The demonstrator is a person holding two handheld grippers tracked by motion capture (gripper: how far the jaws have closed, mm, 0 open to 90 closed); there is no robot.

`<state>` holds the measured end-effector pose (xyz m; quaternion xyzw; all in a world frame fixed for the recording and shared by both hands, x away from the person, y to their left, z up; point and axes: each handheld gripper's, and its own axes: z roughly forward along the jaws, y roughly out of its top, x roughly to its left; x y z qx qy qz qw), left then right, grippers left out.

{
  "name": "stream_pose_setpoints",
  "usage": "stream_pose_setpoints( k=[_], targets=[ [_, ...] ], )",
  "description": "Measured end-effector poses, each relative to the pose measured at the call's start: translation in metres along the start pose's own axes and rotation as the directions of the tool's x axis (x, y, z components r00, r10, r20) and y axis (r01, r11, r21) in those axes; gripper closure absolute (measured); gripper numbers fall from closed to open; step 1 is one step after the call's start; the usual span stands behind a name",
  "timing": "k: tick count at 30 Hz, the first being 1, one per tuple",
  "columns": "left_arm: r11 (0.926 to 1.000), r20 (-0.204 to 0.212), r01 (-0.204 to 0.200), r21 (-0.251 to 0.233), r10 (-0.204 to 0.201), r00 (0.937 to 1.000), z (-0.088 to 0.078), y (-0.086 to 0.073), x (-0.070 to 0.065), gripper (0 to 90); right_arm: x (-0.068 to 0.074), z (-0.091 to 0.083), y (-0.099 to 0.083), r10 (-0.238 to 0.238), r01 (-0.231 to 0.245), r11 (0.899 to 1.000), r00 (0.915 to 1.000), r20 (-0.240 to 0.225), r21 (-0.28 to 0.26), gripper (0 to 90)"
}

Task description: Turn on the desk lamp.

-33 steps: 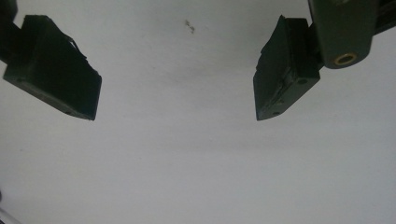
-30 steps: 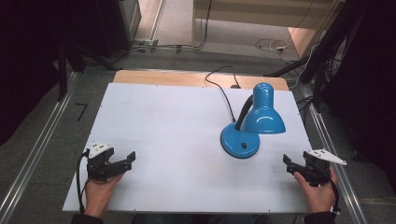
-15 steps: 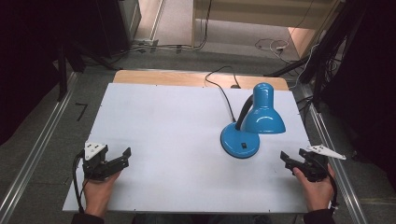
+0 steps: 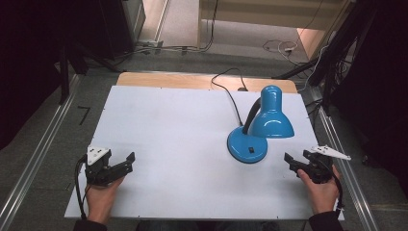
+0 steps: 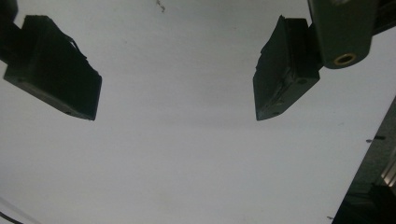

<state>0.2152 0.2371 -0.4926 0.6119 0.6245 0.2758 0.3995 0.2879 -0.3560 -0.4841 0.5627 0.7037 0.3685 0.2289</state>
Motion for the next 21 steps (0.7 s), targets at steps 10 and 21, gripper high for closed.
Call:
stream_pose_setpoints(
  k=[10, 21],
  targets=[
    [1.0, 0.0, 0.001, 0.001, -0.001, 1.0, 0.0, 0.0, 0.0, 16.2, 0.007, 0.004, 0.002, 0.003, -0.003, 1.0, 0.9998, -0.018, 0.004, 18.9],
    [1.0, -0.004, 0.007, -0.002, -0.007, 1.0, -0.001, 0.0, 0.001, 17.0, 0.018, 0.011, 0.006, -0.01, 0.011, 1.0, 0.9992, -0.039, 0.013, 19.2]
  ],
)
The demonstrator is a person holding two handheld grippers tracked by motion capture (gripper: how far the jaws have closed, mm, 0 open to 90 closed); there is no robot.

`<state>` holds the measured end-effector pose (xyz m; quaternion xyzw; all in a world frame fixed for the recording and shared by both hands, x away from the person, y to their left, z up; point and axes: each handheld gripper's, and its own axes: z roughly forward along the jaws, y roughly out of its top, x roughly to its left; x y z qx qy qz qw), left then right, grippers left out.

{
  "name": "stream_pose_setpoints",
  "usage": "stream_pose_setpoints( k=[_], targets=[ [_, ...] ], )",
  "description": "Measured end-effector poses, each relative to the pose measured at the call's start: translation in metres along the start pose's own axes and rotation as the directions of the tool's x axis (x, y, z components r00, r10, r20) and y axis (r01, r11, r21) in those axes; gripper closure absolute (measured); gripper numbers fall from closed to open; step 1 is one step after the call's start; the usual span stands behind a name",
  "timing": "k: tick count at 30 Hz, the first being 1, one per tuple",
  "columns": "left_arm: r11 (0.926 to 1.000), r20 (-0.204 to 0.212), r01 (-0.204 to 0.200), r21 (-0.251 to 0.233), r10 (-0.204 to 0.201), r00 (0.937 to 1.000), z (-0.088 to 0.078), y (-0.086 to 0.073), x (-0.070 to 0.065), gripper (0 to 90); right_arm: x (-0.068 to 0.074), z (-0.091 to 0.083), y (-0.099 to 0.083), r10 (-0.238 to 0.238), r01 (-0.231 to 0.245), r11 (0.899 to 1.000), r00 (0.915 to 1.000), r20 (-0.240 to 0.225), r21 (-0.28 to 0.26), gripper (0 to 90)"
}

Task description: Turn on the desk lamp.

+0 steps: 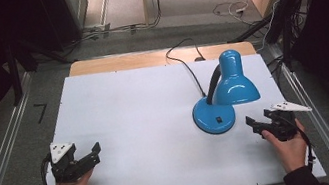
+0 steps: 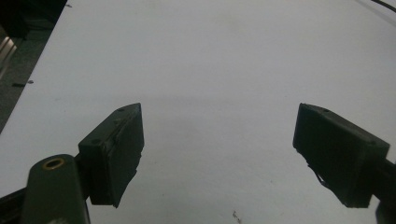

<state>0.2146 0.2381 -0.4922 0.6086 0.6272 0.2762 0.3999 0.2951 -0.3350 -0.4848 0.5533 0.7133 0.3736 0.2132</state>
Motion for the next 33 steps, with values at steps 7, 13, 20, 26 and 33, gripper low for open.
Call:
stream_pose_setpoints(
  k=[7, 13, 20, 26, 33],
  targets=[
    [1.0, 0.0, 0.0, 0.0, 0.0, 1.0, 0.0, 0.0, 0.0, 17.0, 0.004, 0.004, 0.002, -0.006, 0.006, 1.0, 0.9999, -0.016, 0.003, 19.2],
    [1.0, 0.003, 0.0, -0.001, 0.0, 1.0, 0.0, 0.0, 0.0, 17.0, 0.008, 0.008, 0.004, -0.016, 0.017, 1.0, 0.9996, -0.024, 0.001, 19.3],
    [1.0, 0.002, 0.001, -0.001, -0.001, 1.0, 0.0, 0.0, 0.0, 16.9, 0.013, 0.011, 0.006, -0.022, 0.022, 1.0, 0.9993, -0.029, 0.001, 19.4],
    [1.0, 0.001, 0.002, -0.001, -0.002, 1.0, 0.0, 0.0, 0.0, 17.0, 0.017, 0.013, 0.008, -0.032, 0.032, 0.999, 0.9987, -0.041, 0.0, 19.6],
    [1.0, 0.001, 0.002, -0.001, -0.002, 1.0, 0.0, 0.0, 0.0, 17.0, 0.02, 0.015, 0.009, -0.038, 0.038, 0.999, 0.9981, -0.048, -0.003, 20.2]
  ],
)
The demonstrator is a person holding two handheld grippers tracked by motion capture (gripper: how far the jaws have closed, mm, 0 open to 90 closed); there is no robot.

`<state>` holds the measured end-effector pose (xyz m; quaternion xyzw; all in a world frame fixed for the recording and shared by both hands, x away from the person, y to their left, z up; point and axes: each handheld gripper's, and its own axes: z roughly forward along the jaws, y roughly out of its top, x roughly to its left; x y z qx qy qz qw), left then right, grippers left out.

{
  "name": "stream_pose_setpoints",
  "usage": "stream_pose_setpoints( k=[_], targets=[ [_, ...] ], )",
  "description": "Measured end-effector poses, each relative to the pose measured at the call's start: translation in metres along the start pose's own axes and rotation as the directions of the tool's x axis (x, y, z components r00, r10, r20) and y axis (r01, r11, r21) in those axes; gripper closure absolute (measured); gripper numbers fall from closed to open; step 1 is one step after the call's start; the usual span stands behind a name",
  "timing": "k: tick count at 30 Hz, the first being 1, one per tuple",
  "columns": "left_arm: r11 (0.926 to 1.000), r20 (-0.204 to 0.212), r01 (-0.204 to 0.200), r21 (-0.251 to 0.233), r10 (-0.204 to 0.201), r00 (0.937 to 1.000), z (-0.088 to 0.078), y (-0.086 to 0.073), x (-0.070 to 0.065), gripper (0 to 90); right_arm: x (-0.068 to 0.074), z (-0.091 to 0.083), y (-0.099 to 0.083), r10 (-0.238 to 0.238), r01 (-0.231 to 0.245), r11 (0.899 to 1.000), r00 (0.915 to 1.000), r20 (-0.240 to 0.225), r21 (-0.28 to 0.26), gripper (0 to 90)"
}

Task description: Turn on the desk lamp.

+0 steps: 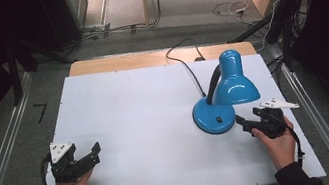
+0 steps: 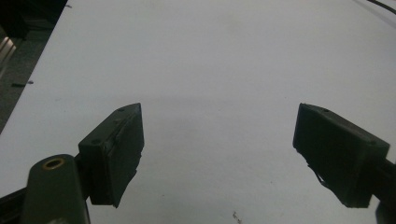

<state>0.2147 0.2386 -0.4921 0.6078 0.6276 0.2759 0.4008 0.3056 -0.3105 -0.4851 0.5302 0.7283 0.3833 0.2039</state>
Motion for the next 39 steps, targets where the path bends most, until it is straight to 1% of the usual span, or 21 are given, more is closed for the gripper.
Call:
stream_pose_setpoints(
  k=[10, 24, 31, 39],
  targets=[
    [1.0, 0.001, 0.001, -0.001, -0.001, 1.0, 0.0, 0.0, 0.0, 17.0, 0.007, 0.004, 0.002, -0.003, 0.003, 1.0, 0.9998, -0.017, 0.006, 20.5],
    [1.0, 0.004, 0.003, -0.001, -0.003, 1.0, 0.0, 0.0, 0.001, 17.0, 0.017, 0.011, 0.005, -0.026, 0.026, 1.0, 0.9987, -0.044, 0.006, 22.2],
    [1.0, 0.004, 0.004, -0.002, -0.004, 1.0, 0.0, 0.0, 0.001, 17.0, 0.023, 0.015, 0.007, -0.031, 0.031, 0.999, 0.9978, -0.058, 0.005, 24.5],
    [1.0, 0.005, 0.003, -0.001, -0.003, 1.0, 0.0, 0.0, 0.001, 17.0, 0.027, 0.019, 0.009, -0.039, 0.039, 0.999, 0.997, -0.067, 0.004, 27.1]
  ],
)
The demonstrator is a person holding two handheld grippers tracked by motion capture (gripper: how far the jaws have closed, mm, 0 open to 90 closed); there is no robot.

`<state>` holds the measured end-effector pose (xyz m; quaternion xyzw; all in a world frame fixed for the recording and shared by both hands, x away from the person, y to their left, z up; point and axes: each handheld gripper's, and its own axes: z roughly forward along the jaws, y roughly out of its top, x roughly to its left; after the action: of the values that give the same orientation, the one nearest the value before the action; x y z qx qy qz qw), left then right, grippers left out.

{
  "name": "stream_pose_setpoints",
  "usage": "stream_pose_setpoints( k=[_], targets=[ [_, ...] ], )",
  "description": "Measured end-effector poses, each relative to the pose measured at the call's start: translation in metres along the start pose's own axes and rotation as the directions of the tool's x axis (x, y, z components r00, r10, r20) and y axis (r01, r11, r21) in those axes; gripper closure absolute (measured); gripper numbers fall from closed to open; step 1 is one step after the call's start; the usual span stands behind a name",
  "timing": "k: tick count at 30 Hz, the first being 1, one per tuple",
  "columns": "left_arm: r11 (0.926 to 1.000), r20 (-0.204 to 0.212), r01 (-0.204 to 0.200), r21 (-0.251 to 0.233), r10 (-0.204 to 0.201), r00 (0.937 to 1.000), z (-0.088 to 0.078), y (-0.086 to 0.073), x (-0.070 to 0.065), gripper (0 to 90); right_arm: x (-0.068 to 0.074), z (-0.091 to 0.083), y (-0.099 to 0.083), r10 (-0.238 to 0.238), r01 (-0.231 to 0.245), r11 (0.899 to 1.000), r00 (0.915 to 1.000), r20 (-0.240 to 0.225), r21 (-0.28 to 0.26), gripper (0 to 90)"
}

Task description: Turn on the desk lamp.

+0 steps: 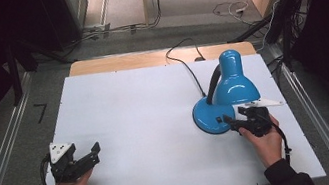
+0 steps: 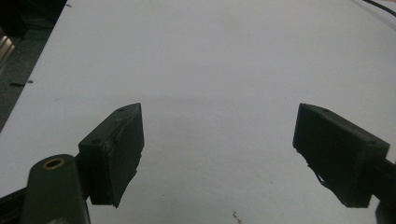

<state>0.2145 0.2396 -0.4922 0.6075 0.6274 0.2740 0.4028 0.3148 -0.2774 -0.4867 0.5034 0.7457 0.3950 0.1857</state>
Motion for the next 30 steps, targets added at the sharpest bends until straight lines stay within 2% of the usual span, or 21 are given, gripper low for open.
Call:
stream_pose_setpoints(
  k=[5, 9, 10, 11, 12, 19, 22, 30],
  targets=[
    [1.0, 0.001, 0.0, 0.001, 0.0, 1.0, 0.0, 0.0, 0.0, 17.0, 0.003, 0.004, 0.001, -0.01, 0.01, 1.0, 0.9998, -0.014, 0.003, 30.5],
    [1.0, 0.002, 0.0, -0.002, 0.0, 1.0, 0.0, 0.0, 0.0, 17.0, 0.005, 0.005, 0.002, -0.018, 0.018, 1.0, 0.9996, -0.023, -0.008, 38.4],
    [1.0, 0.002, 0.0, -0.002, 0.0, 1.0, 0.0, 0.0, 0.0, 17.0, 0.006, 0.005, 0.002, -0.021, 0.021, 1.0, 0.9996, -0.02, -0.012, 41.3],
    [1.0, 0.002, -0.001, -0.002, 0.001, 1.0, 0.0, 0.0, 0.0, 17.0, 0.006, 0.005, 0.002, -0.028, 0.027, 0.999, 0.9992, -0.028, -0.018, 48.0],
    [1.0, 0.002, -0.001, -0.001, 0.001, 1.0, 0.0, 0.0, 0.0, 17.0, 0.006, 0.005, 0.002, -0.028, 0.027, 0.999, 0.9992, -0.028, -0.018, 48.0],
    [1.0, 0.004, 0.0, 0.003, 0.0, 1.0, 0.0, 0.0, 0.0, 17.0, 0.01, 0.006, 0.003, -0.04, 0.038, 0.999, 0.9965, -0.073, -0.033, 77.4],
    [1.0, 0.006, -0.001, 0.004, 0.001, 1.0, 0.0, 0.0, 0.0, 17.1, 0.011, 0.007, 0.002, -0.034, 0.031, 0.999, 0.9947, -0.097, -0.024, 85.8],
    [1.0, 0.007, -0.001, 0.004, 0.001, 1.0, 0.0, 0.0, 0.0, 17.3, 0.013, 0.01, 0.001, -0.034, 0.034, 0.999, 0.9923, -0.119, -0.006, 88.1]
  ],
)
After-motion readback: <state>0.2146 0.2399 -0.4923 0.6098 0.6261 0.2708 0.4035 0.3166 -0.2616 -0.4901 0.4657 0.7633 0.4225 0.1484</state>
